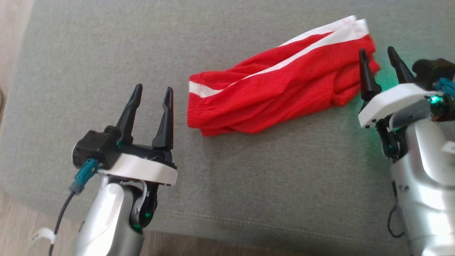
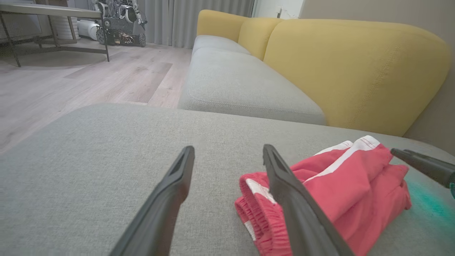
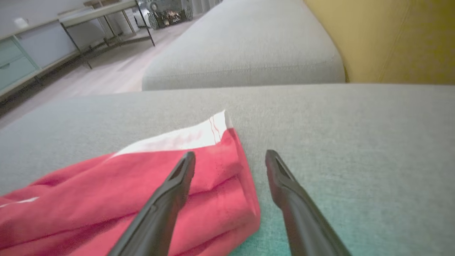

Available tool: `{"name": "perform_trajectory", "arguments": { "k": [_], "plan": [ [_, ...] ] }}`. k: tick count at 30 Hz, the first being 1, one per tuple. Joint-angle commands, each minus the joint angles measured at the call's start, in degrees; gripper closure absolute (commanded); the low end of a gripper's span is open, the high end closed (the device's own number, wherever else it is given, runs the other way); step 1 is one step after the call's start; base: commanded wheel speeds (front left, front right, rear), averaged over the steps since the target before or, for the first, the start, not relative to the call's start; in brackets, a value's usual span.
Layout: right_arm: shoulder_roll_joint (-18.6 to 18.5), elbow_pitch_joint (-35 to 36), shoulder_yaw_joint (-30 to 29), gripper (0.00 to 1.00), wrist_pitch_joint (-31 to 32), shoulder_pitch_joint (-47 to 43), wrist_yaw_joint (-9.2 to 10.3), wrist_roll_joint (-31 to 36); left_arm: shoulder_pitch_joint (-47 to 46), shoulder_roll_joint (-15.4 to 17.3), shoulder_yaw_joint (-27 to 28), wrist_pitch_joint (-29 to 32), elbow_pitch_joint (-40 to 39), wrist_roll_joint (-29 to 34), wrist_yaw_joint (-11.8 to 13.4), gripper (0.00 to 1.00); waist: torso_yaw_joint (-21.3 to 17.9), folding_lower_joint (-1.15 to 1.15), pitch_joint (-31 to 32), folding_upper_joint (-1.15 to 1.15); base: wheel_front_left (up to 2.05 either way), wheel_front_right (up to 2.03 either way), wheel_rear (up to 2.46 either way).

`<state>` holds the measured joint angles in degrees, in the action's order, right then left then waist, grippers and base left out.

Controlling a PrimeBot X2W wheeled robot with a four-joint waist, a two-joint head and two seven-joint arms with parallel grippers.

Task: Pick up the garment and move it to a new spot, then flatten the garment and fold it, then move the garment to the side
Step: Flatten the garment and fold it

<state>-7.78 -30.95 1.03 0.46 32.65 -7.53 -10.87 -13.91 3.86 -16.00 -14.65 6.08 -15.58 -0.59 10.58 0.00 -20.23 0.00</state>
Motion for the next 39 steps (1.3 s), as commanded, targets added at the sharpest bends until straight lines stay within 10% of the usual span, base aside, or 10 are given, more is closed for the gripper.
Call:
{"name": "perform_trajectory", "arguments": {
  "k": [1, 10, 12, 39],
  "plan": [
    [-0.1, -0.5, 0.7, 0.0, 0.0, 2.1, 0.04, 0.9, -2.2, 0.3, 1.7, -0.3, -1.6, 0.6, -0.4, 0.0, 1.4, 0.0, -1.4, 0.0, 0.0, 0.0, 0.0],
    [1.1, -13.0, -0.5, 0.0, 3.0, 7.3, 0.04, 2.0, -2.6, -0.5, 2.7, -0.3, -1.2, 1.0, -1.3, 0.0, 2.0, 0.0, -2.5, 0.0, 0.0, 0.0, 0.0],
    [1.8, -14.3, 0.1, 1.0, 3.4, 7.2, 0.04, 1.2, -2.6, -0.7, 2.9, -0.3, -1.2, 1.1, -1.4, 0.0, 1.8, 0.0, -2.5, 0.0, 0.0, 0.0, 0.0],
    [3.4, 12.3, -5.8, 1.0, 0.8, -16.1, 0.04, -6.0, 0.7, -0.9, 7.0, -0.3, -1.5, 3.7, -2.5, 0.0, -3.6, 0.0, 2.0, 0.0, 0.0, 0.0, 0.0]
  ]
}}
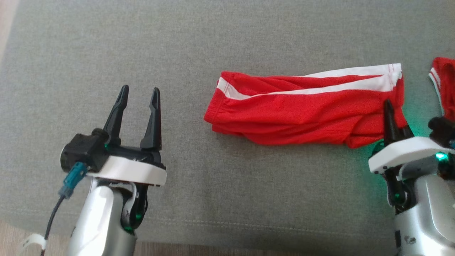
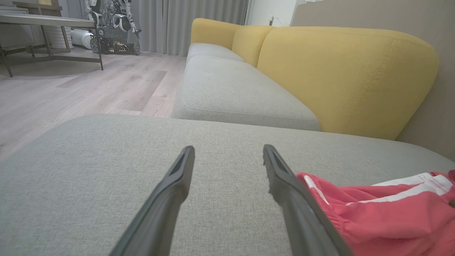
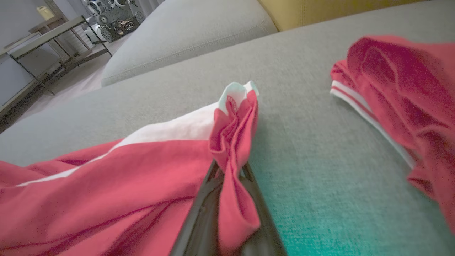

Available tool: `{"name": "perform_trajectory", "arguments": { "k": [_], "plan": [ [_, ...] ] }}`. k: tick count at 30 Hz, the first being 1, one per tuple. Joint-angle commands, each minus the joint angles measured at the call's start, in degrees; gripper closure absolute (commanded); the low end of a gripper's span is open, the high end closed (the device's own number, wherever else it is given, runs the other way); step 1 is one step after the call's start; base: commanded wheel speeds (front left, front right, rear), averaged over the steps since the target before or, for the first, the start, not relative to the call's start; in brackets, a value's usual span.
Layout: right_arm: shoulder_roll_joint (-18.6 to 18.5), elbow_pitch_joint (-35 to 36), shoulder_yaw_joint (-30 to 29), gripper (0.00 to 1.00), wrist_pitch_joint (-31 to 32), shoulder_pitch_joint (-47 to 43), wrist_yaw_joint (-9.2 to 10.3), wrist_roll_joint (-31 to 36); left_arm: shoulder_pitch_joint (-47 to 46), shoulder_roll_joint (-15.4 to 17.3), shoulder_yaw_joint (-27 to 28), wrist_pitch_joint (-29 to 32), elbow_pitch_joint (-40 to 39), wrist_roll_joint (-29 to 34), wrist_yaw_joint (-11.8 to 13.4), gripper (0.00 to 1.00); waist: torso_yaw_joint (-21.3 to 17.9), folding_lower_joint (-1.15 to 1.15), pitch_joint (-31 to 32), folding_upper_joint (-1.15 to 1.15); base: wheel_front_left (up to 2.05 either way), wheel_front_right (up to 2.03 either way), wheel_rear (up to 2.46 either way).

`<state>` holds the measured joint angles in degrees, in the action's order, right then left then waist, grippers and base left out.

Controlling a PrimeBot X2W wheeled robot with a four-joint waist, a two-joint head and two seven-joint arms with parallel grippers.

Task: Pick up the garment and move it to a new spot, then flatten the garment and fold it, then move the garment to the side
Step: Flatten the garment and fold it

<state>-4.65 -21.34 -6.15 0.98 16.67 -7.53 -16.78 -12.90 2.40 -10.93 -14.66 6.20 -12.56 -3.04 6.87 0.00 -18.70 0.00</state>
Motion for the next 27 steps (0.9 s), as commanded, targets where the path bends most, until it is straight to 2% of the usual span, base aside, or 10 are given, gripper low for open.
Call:
{"name": "perform_trajectory", "arguments": {
  "k": [1, 8, 12, 13, 18, 27],
  "plan": [
    [0.5, 4.4, 2.0, 1.0, 0.9, -0.2, 0.04, -0.4, -0.2, 0.5, 1.9, -0.3, -1.5, 0.7, -0.1, 0.0, 0.1, 0.0, 0.8, 0.0, 0.0, 0.0, 0.0],
    [1.6, 17.3, 11.5, 1.0, 8.9, 0.8, 0.04, -2.5, 0.9, 0.5, 1.8, -0.3, -0.6, 0.7, -0.2, 0.0, 0.2, 0.0, 4.1, 0.0, 0.0, 0.0, 0.0],
    [1.7, 18.2, 18.9, 1.0, 11.3, 2.3, 0.04, -6.5, 1.2, 0.5, 0.8, -0.3, 0.2, 0.5, -0.3, 0.0, 1.6, 0.0, 6.0, 0.0, 0.0, 0.0, 0.0],
    [1.7, 18.2, 18.9, 1.0, 11.3, 2.3, 0.04, -6.5, 1.2, 0.5, 0.8, -0.3, 0.2, 0.5, -0.3, 0.0, 1.6, 0.0, 6.0, 0.0, 0.0, 0.0, 0.0],
    [1.8, 13.2, 27.4, 1.0, 9.8, 4.5, 0.04, -11.7, 1.3, 0.5, -0.7, -0.3, 0.5, -0.1, -0.2, 0.0, 4.3, 0.0, 7.1, 0.0, 0.0, 0.0, 0.0],
    [1.8, -0.8, 36.7, 1.0, 2.8, 9.7, 0.04, -18.1, 1.0, 0.5, -1.7, -0.3, 0.4, -1.1, 0.5, 0.0, 7.6, 0.0, 5.6, 0.0, 0.0, 0.0, 0.0]
  ]
}}
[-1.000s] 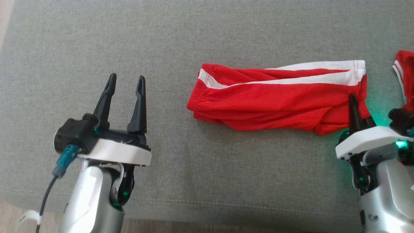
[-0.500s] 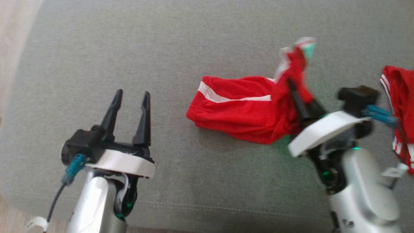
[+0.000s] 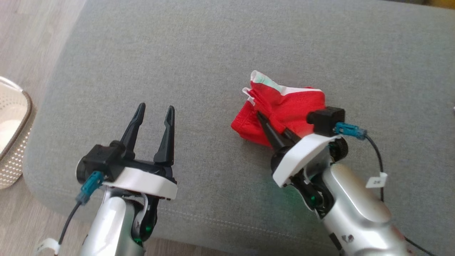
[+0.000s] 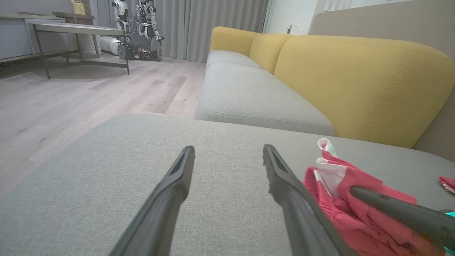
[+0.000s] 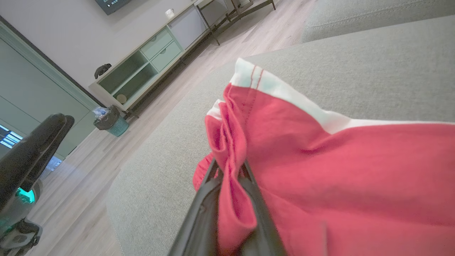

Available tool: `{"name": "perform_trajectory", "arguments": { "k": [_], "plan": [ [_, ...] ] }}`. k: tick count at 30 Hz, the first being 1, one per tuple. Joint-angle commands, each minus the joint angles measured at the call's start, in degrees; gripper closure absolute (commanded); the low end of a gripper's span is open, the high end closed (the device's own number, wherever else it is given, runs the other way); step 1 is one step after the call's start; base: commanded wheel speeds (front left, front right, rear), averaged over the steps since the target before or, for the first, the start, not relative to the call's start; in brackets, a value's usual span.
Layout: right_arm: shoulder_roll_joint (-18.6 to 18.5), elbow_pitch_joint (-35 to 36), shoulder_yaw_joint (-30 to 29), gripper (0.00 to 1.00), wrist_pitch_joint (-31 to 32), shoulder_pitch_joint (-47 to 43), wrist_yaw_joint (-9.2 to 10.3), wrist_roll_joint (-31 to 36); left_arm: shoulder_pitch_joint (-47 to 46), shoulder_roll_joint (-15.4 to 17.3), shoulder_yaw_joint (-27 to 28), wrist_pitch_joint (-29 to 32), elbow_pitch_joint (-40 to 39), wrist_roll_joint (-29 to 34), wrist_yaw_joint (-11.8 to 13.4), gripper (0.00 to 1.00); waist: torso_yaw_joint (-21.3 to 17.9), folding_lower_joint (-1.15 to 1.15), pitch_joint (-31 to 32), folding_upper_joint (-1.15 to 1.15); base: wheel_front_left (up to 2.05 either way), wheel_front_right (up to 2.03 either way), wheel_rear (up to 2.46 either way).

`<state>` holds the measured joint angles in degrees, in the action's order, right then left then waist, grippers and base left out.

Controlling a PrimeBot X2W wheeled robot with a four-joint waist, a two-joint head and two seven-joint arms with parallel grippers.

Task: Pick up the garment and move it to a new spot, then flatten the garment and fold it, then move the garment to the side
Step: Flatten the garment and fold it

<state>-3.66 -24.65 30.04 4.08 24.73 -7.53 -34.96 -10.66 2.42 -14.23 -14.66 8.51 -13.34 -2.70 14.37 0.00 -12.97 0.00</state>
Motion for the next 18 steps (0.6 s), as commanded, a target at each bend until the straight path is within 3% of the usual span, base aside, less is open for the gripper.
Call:
{"name": "perform_trajectory", "arguments": {
  "k": [1, 2, 11, 18],
  "plan": [
    [0.8, 1.4, 1.3, 0.57, -1.1, 2.2, 0.04, -0.4, -1.3, 0.5, 1.7, -0.3, -2.0, -0.3, 0.2, 0.0, 0.1, 0.0, -0.3, 0.0, 0.0, 0.0, 0.0],
    [0.8, 0.4, 2.2, 0.0, -1.8, 3.0, 0.04, -0.7, -1.3, 0.5, 1.8, -0.3, -2.0, -0.3, 0.3, 0.0, 0.0, 0.0, -0.6, 0.0, 0.0, 0.0, 0.0],
    [0.8, 1.7, 7.0, 0.0, -11.3, 7.2, 0.04, -0.2, -1.5, 0.5, 3.3, -0.3, -2.4, 0.6, 0.4, 0.0, -2.9, 0.0, -1.0, 0.0, 0.0, 0.0, 0.0],
    [-0.1, 5.8, -5.3, 0.0, -14.8, 4.2, 0.04, 8.9, -0.9, 1.3, 4.7, -0.3, -2.6, 1.5, 0.5, 0.0, -6.0, 0.0, -0.2, 0.0, 0.0, 0.0, 0.0]
  ]
}}
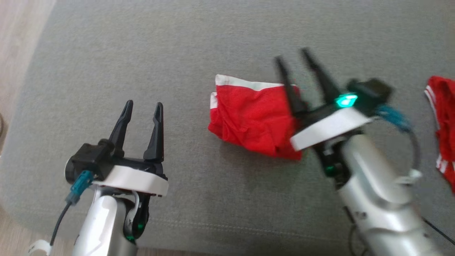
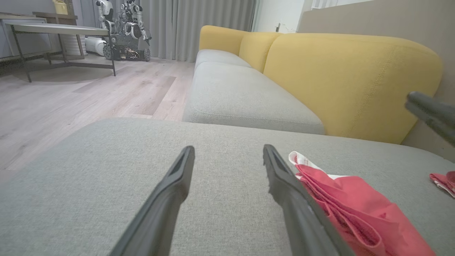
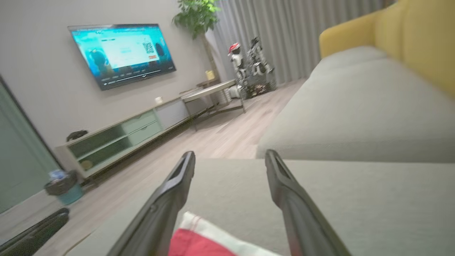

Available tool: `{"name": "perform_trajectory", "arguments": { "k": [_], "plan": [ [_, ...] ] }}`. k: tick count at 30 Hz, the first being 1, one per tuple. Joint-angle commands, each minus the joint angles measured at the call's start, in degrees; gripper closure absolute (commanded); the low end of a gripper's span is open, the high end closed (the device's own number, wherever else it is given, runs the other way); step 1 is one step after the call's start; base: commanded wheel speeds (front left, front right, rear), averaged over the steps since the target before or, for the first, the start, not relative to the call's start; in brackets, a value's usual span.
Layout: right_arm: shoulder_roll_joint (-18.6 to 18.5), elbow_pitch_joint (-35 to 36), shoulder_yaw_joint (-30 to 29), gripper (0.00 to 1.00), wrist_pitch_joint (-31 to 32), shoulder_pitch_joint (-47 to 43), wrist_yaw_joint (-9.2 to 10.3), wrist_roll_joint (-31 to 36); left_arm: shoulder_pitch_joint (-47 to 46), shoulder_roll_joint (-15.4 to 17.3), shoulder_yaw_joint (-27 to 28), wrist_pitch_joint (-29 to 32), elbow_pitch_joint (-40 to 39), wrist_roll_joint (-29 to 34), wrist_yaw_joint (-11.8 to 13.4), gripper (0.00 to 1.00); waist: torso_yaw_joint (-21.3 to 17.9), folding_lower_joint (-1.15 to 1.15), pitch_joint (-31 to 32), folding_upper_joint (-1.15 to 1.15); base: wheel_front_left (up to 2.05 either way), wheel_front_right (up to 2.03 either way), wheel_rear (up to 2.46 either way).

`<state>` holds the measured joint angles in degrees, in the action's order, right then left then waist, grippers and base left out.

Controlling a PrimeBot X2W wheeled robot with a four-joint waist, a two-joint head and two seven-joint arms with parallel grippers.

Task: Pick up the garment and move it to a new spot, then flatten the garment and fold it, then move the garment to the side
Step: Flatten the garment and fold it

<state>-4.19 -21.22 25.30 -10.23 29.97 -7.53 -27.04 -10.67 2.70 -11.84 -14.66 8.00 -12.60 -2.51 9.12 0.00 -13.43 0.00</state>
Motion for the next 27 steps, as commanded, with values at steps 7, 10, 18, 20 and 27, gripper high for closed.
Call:
{"name": "perform_trajectory", "arguments": {
  "k": [7, 10, 18, 20, 27],
  "plan": [
    [-1.9, 10.2, -15.8, 0.0, 2.9, -9.3, 0.04, 11.1, -0.5, 2.1, 3.3, -0.3, -2.4, 1.4, 0.6, 0.0, -2.9, 0.0, 1.0, 0.0, 0.0, 0.0, 0.0],
    [-2.2, 14.0, -20.8, 0.0, 4.7, -13.4, 0.04, 14.3, -0.2, 2.8, 3.5, -0.3, -2.5, 1.8, 0.8, 0.0, -3.5, 0.0, 1.3, 0.0, 0.0, 0.0, 0.0],
    [-1.2, 21.2, -26.0, 0.0, 8.4, -20.8, 0.04, 17.9, 0.6, 4.2, 3.7, 0.0, -2.5, 2.3, 1.2, 0.0, -4.7, 0.0, 2.3, 0.0, 0.0, 0.0, 0.0],
    [-0.9, 22.5, -26.5, 0.0, 9.1, -21.9, 0.04, 18.2, 0.7, 4.4, 3.6, 0.2, -2.5, 2.4, 1.4, 0.0, -4.9, 0.0, 2.5, 0.0, 0.0, 0.0, 0.0],
    [-0.2, 24.9, -27.1, 0.0, 10.6, -23.4, 0.04, 18.7, 0.9, 4.8, 3.3, 0.6, -2.6, 2.2, 1.6, 0.0, -4.8, 0.0, 2.8, 0.0, 0.0, 0.0, 0.0]
  ]
}}
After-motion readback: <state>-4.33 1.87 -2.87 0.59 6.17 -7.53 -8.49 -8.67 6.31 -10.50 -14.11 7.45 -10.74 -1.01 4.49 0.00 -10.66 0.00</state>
